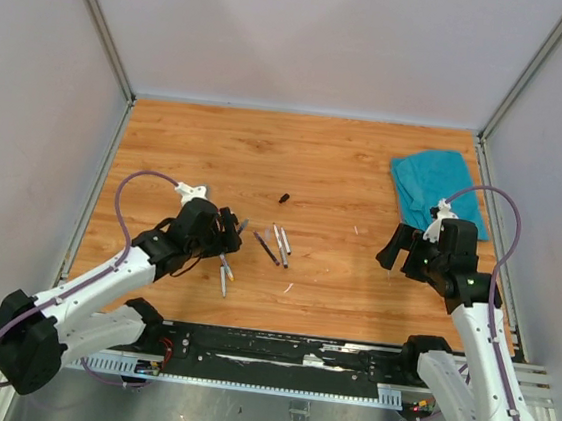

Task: Insert the pens into the pen caps
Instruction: Pick up the pen from the center of the board.

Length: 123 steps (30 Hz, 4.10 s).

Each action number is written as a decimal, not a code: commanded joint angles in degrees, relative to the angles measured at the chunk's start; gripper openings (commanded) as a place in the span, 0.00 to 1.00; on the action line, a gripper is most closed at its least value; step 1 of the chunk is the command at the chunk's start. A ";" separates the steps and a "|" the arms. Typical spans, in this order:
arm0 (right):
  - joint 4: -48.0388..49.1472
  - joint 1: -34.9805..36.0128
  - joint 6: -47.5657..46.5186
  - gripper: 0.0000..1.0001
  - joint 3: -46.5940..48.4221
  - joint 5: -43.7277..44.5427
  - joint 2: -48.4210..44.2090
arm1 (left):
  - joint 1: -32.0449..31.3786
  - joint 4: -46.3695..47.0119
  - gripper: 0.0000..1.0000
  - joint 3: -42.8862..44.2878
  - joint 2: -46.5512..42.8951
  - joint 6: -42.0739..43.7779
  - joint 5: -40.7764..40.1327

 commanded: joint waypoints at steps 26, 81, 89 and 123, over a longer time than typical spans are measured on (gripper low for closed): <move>1.05 -0.61 0.38 0.99 -1.27 0.29 1.35 | -4.71 4.56 0.46 -1.43 15.37 -3.60 -9.18; 4.83 -0.61 0.79 1.00 -3.30 -7.84 -2.91 | -4.71 11.52 0.03 0.16 7.11 5.67 -5.76; 7.93 0.61 2.24 1.00 -4.11 -12.56 -2.92 | -4.71 14.02 0.03 -0.60 5.15 8.33 0.01; 52.62 31.99 37.43 0.65 -13.72 0.26 11.30 | -23.92 27.20 0.01 3.55 12.42 10.57 5.10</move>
